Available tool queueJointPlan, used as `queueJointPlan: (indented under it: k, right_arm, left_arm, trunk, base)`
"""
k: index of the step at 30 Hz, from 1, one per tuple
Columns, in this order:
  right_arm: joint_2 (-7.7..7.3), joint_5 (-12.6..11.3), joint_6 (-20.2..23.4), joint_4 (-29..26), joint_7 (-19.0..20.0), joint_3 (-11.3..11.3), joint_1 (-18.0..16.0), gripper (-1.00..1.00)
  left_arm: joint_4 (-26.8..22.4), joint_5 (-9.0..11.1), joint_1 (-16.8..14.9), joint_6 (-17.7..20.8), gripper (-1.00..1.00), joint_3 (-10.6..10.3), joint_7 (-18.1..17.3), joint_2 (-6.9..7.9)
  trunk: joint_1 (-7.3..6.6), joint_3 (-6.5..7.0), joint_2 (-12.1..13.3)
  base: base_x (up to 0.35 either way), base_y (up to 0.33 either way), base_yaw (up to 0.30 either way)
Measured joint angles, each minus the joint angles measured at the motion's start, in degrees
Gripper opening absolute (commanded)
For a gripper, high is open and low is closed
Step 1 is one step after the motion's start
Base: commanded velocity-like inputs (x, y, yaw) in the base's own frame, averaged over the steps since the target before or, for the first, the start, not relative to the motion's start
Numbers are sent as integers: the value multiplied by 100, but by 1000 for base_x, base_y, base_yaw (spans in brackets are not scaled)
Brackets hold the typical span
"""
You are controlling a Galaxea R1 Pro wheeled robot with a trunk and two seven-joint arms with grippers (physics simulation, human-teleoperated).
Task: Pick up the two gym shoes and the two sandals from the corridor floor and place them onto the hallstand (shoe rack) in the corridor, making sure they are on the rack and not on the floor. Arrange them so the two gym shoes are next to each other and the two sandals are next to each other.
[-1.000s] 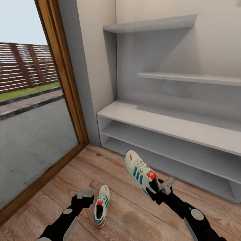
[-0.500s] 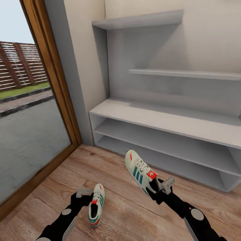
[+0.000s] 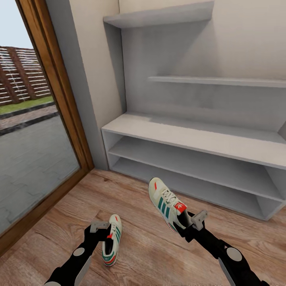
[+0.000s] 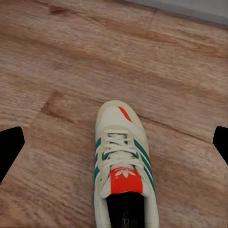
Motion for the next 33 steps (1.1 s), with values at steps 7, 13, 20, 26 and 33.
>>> queueJointPlan:
  k: [7,13,20,26,33]
  right_arm:
    - [0,-4,0,3,0,3,0,-100]
    - [0,-7,0,1,0,8,0,-100]
    - [0,-8,0,-1,1,8,0,-100]
    - [0,-13,4,-28,0,8,1,-100]
    - [0,-9,7,-43,1,9,0,-100]
  left_arm:
    - [0,11,0,-9,100,6,5,0]
    - [-8,9,-1,-10,100,18,4,-4]
    - [-6,16,-2,-23,100,19,6,-9]
    - [5,17,-2,-247,100,13,6,-10]
    - [181,101,-4,-307,100,46,6,-1]
  trunk:
    - [74,-207,-120]
    - [89,-395,-128]
    - [107,-613,-138]
    - [112,-696,-141]
    - [115,-734,-142]
  base:
    - [0,0,0]
    - [0,0,0]
    - [0,0,-59]
    - [0,0,-210]
    - [0,0,-63]
